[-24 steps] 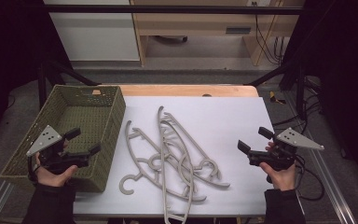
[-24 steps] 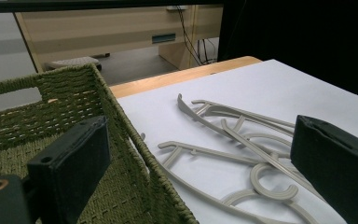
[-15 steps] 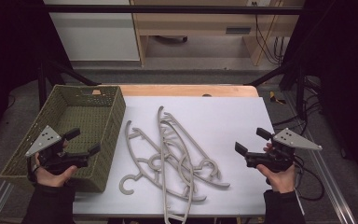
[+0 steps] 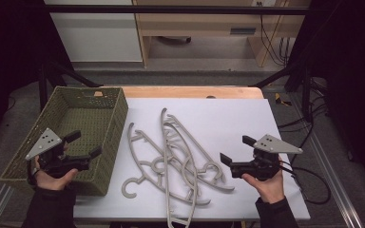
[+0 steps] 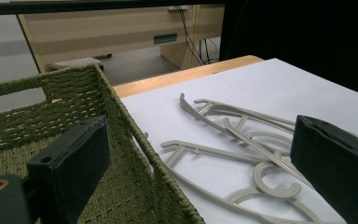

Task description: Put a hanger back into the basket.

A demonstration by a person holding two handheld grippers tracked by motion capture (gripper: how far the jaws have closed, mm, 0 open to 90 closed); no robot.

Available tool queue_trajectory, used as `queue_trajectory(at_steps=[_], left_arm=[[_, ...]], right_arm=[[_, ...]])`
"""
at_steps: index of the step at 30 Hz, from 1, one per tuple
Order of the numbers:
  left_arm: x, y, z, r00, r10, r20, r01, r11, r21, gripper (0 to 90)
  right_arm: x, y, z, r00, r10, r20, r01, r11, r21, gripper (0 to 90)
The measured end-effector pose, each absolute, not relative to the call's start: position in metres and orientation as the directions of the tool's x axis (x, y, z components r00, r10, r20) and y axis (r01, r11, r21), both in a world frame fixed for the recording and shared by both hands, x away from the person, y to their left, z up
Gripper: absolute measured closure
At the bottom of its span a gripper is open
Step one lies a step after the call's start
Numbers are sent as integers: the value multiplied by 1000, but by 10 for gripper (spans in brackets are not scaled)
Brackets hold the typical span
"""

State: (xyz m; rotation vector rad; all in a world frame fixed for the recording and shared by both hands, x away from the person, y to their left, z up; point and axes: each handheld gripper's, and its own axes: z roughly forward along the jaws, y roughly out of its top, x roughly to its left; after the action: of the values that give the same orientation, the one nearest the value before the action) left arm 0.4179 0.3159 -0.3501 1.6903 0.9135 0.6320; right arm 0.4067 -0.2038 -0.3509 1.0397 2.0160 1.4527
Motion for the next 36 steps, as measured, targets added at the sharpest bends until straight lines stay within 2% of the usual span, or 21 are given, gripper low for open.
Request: queue_trajectory(at_steps=[6,21,31,36], left_arm=[[417,317,-350,567,823,-27,260,-148,954,44],[418,316,-351,568,823,-22,259,-153,954,45],[416,315,-350,569,822,-17,254,-156,955,45],[417,314,-350,572,820,-14,255,-162,953,45]], right_arm=[[405,-173,-366,-665,741,89,380,234,895,62],[393,-141,-397,-671,736,92,477,334,813,101],[390,-122,-425,-674,731,111,557,404,726,269],[391,-114,-439,-675,727,124,596,438,674,324]])
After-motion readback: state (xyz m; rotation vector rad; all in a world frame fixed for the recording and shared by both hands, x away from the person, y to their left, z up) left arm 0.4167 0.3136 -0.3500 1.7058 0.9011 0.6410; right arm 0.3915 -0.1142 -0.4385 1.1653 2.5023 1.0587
